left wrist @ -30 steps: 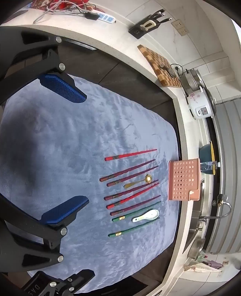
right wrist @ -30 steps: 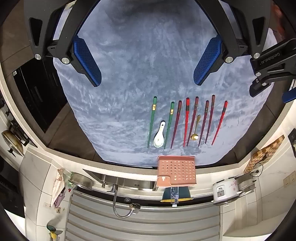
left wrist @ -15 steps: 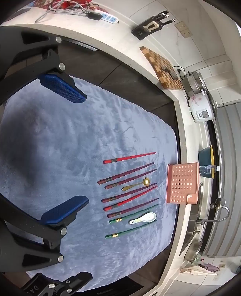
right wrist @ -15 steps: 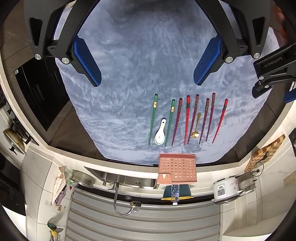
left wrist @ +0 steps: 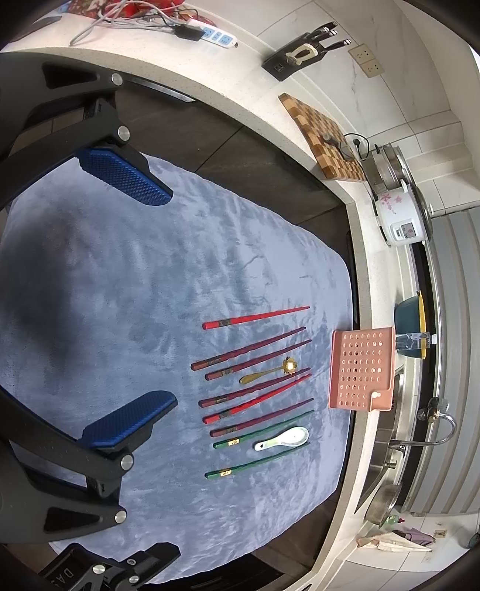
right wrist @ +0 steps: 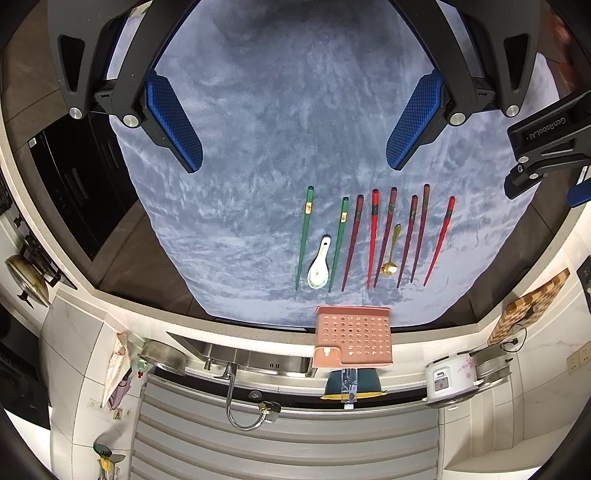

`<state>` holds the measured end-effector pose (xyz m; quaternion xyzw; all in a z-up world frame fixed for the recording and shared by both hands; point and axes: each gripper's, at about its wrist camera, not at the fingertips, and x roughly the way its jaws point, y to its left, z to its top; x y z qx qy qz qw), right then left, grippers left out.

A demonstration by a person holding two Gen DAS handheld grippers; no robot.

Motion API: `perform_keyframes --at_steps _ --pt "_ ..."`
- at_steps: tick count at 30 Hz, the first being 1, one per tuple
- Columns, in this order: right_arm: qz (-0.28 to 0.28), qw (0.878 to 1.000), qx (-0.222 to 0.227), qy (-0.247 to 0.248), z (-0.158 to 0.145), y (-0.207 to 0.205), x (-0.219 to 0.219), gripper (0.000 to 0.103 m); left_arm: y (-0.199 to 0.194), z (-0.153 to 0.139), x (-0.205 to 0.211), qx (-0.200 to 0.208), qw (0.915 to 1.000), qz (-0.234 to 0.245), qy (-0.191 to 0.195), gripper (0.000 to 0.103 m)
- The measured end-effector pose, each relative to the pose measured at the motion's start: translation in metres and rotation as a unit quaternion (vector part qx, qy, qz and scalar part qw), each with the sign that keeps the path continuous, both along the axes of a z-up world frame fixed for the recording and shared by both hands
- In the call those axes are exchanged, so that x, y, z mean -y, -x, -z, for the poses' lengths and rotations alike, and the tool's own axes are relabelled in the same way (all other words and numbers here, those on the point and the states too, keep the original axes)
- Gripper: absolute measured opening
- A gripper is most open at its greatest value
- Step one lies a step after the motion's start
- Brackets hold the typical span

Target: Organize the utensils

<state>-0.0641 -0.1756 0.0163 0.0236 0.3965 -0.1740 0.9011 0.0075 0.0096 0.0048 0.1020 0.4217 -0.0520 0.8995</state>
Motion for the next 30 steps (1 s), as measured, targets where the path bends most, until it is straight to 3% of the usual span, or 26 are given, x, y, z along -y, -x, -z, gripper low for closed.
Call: perform_keyframes --at_steps 30 --pt "0.0 1.0 0.0 -0.008 0.0083 -0.0032 0.0011 0.096 -0.0034 0.0028 0.0067 -0.001 1.0 -0.002 -0.004 0.096"
